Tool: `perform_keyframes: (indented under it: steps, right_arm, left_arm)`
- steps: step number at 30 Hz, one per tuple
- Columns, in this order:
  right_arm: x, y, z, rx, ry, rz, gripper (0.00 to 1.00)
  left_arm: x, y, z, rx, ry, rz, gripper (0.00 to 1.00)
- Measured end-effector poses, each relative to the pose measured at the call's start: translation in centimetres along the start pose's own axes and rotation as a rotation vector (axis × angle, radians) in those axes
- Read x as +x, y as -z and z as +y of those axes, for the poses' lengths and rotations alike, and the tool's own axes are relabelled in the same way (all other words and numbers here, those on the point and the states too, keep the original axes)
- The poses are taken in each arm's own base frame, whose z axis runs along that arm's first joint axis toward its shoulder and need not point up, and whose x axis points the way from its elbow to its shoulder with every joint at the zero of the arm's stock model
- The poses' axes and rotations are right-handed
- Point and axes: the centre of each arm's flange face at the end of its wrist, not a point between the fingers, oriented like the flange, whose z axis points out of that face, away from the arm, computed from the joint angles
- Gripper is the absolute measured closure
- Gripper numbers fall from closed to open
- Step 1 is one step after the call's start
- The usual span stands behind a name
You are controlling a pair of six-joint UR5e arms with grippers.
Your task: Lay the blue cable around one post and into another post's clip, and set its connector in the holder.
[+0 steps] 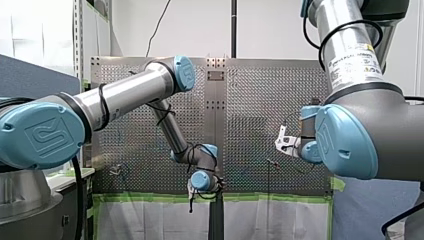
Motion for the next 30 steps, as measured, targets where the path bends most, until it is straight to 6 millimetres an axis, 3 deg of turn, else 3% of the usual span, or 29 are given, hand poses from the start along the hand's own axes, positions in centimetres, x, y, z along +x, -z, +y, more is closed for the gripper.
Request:
perform_keyframes:
  steps: [30]
  right_arm:
    - [-0.07,-0.18,0.61,-0.023,0.008,0.008,1.00]
  left_arm:
    - [0.34,0.79,-0.31,-0.031,-0.040,0.030,0.39]
